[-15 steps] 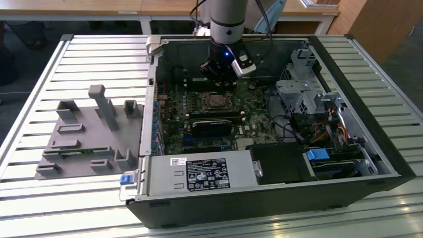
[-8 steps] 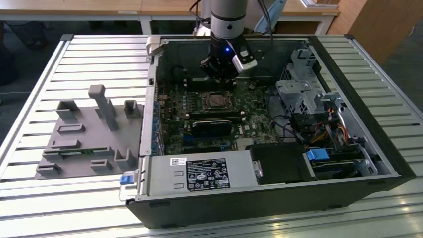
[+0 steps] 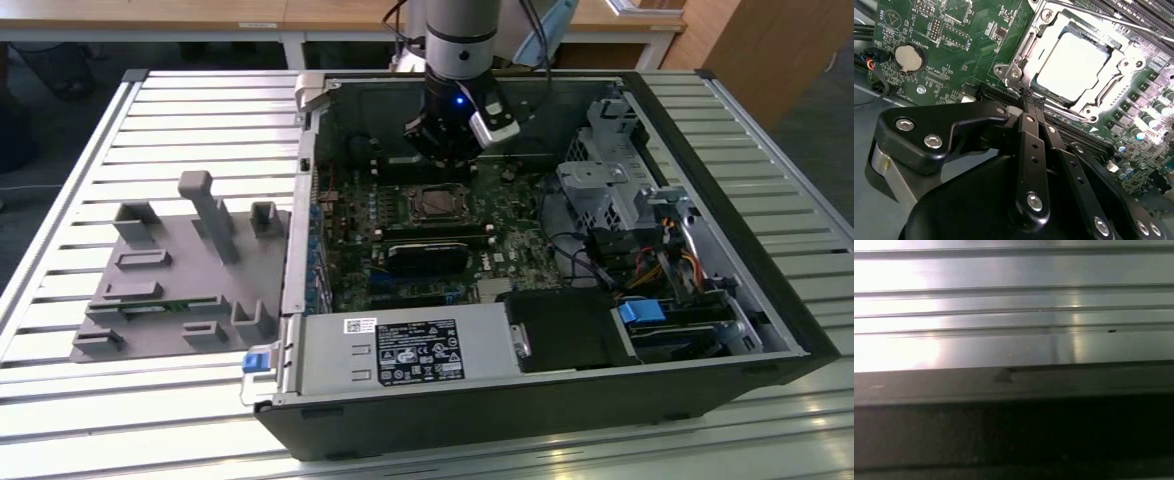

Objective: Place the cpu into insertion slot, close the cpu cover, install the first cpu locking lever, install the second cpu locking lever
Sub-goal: 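Install the first cpu locking lever, then install the second cpu locking lever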

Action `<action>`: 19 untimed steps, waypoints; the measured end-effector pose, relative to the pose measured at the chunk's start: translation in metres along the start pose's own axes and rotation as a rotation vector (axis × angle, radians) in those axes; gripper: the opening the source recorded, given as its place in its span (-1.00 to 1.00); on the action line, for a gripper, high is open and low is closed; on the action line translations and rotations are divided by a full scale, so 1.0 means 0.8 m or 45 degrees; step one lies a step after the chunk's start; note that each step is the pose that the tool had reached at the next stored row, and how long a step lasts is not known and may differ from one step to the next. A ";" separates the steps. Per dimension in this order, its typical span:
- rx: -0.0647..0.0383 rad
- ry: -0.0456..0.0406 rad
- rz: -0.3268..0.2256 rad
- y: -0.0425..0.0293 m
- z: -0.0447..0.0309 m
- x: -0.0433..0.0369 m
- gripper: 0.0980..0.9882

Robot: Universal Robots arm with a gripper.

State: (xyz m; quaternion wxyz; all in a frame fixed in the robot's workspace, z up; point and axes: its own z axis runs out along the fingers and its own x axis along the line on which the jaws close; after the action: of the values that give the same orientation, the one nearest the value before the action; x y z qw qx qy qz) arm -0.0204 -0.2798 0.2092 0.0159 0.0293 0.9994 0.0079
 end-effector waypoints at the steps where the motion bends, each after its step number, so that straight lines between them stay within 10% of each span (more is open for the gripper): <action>1: 0.000 0.000 0.000 -0.0006 0.0000 0.000 -0.98; 19: 0.000 0.000 0.000 -0.0103 -0.0001 -0.001 -0.98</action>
State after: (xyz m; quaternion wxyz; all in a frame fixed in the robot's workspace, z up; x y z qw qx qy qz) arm -0.0199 -0.2880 0.2092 0.0159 0.0293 0.9994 0.0079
